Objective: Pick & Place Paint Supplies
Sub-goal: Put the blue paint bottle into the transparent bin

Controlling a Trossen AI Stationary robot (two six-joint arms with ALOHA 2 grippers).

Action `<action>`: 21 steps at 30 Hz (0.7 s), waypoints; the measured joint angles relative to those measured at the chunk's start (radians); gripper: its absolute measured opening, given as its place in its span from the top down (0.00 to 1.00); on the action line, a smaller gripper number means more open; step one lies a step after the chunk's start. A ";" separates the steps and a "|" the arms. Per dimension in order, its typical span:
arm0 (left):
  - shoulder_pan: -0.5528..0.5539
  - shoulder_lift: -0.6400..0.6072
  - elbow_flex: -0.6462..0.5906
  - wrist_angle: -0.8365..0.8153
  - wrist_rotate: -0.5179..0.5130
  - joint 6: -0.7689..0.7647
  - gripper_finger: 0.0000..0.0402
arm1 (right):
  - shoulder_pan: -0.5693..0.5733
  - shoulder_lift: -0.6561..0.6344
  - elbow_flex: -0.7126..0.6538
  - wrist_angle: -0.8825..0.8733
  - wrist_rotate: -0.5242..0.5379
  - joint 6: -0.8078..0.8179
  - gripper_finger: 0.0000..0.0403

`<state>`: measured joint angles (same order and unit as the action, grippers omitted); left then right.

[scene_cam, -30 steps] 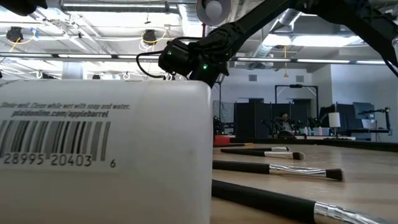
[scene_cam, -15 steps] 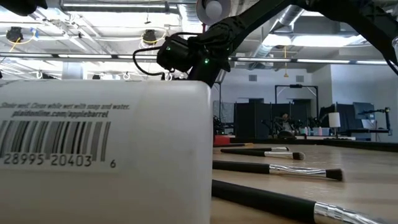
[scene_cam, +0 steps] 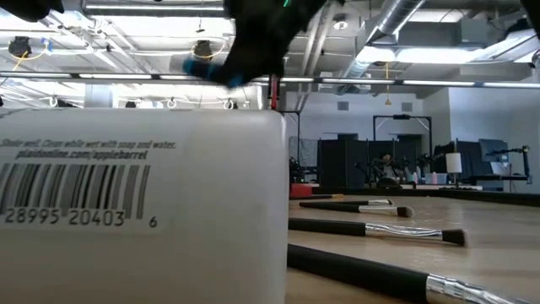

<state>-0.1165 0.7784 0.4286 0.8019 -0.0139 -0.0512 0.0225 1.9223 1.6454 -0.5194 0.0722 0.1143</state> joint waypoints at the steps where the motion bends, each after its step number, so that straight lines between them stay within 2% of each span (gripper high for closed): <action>1: 0.000 0.000 0.000 -0.003 0.000 -0.002 0.49 | 0.009 -0.036 -0.018 0.006 0.008 0.001 0.73; 7: 0.000 0.000 0.000 -0.004 0.000 0.000 0.49 | 0.064 -0.269 -0.201 0.051 0.117 0.044 0.70; 10: 0.000 0.000 0.000 -0.006 0.000 0.002 0.49 | 0.089 -0.390 -0.345 0.170 0.140 0.077 0.72; 13: 0.001 0.000 0.000 -0.006 -0.016 0.028 0.49 | 0.114 -0.502 -0.508 0.366 0.143 0.095 0.73; 16: 0.005 0.023 0.000 0.001 -0.077 0.052 0.49 | 0.147 -0.595 -0.661 0.597 0.149 0.111 0.72; 18: 0.017 0.080 0.000 0.050 -0.102 0.052 0.49 | 0.171 -0.641 -0.745 0.729 0.147 0.122 0.70; 21: 0.047 0.212 0.021 0.128 -0.083 0.024 0.49 | 0.204 -0.689 -0.825 0.861 0.142 0.122 0.70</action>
<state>-0.0693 0.9907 0.4495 0.9302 -0.0971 -0.0272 0.2267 1.2336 0.8207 0.3419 0.2146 0.2367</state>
